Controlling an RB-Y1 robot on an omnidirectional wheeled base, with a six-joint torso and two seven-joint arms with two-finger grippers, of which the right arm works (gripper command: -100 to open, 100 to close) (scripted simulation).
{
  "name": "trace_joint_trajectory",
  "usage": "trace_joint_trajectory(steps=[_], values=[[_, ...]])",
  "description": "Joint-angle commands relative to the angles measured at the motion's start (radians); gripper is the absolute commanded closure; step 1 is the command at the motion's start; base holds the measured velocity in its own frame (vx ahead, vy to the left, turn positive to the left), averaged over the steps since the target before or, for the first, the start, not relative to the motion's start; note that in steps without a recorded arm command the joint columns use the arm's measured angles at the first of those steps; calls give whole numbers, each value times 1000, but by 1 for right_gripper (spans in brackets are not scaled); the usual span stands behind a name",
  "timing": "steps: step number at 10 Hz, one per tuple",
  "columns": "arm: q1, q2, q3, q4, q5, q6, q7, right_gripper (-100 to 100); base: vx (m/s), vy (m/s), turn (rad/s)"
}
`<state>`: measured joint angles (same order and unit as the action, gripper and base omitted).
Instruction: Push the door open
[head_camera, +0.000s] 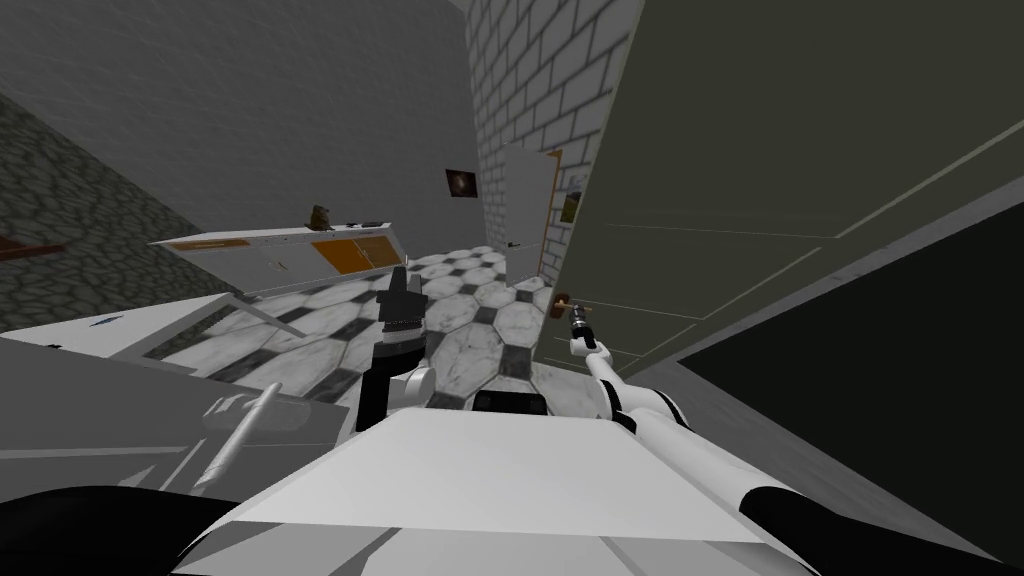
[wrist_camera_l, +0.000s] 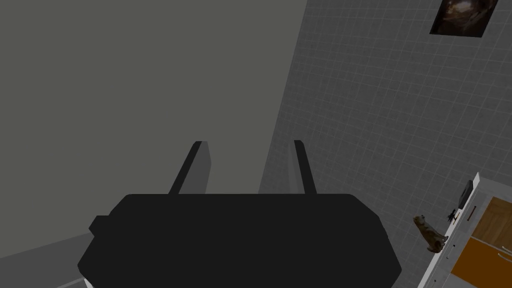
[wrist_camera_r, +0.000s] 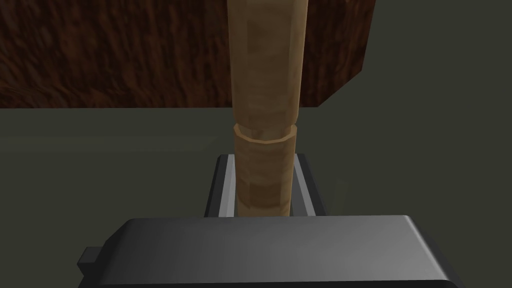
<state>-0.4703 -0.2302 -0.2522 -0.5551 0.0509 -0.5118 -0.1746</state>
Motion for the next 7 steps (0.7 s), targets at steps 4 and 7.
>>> trace_joint_trajectory(steps=[4,7], values=[[20,-20,-28,-38,-12,22,7,100,106,52,-33],[24,-28,-47,-37,-19,22,15,100,113,75,-44]])
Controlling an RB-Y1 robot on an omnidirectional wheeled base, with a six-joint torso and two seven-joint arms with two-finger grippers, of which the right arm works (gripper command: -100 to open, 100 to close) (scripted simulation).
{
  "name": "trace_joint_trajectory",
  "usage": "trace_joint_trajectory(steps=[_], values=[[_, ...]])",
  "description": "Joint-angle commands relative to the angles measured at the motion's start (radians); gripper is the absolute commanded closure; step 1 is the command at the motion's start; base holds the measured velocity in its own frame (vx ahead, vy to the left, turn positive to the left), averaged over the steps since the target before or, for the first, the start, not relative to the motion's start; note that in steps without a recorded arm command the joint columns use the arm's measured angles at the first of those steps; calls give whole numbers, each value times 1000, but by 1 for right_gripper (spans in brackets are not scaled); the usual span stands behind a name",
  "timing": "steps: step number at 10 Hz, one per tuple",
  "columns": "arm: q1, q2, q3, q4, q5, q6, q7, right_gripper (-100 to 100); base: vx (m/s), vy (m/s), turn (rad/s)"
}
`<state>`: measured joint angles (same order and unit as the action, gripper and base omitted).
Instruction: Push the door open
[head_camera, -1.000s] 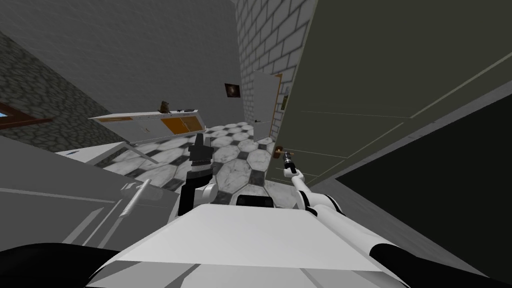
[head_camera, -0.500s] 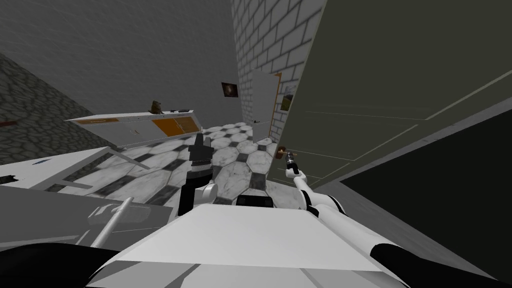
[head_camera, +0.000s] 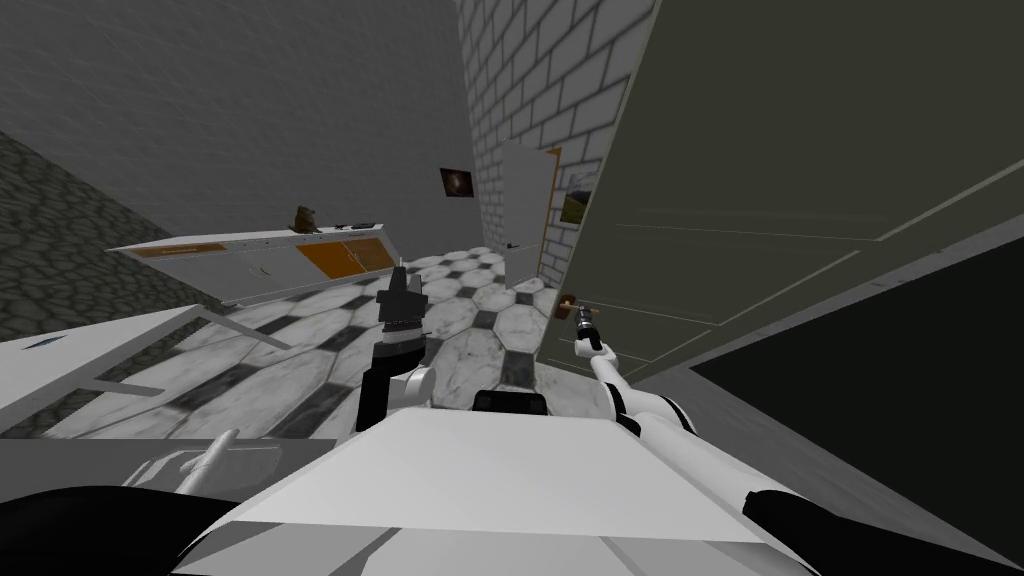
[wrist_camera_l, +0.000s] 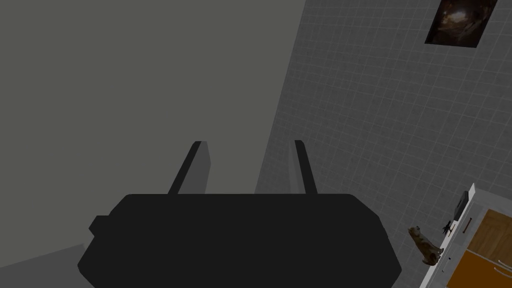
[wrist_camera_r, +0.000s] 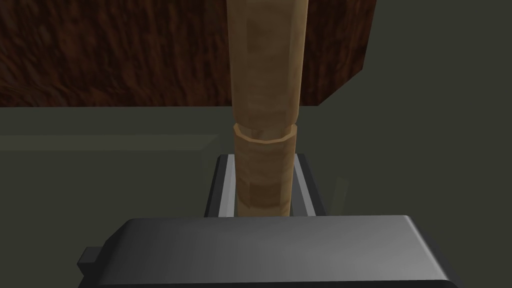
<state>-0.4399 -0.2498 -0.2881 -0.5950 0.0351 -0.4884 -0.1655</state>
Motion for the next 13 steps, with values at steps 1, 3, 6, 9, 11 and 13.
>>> trace_joint_trajectory(steps=[1,3,6,9,11,13], values=[[-5,-12,-20,4,-7,-1,10,100,141,97,-75],[-3,-16,-29,5,-11,-1,13,100,135,64,-45],[0,-22,-45,6,-17,-1,20,100,109,60,-37],[3,-30,-62,7,-24,-1,27,100,93,70,-39],[15,-30,-63,5,-25,2,27,100,114,62,-56],[20,-40,-86,4,-32,3,34,100,175,31,-53]])
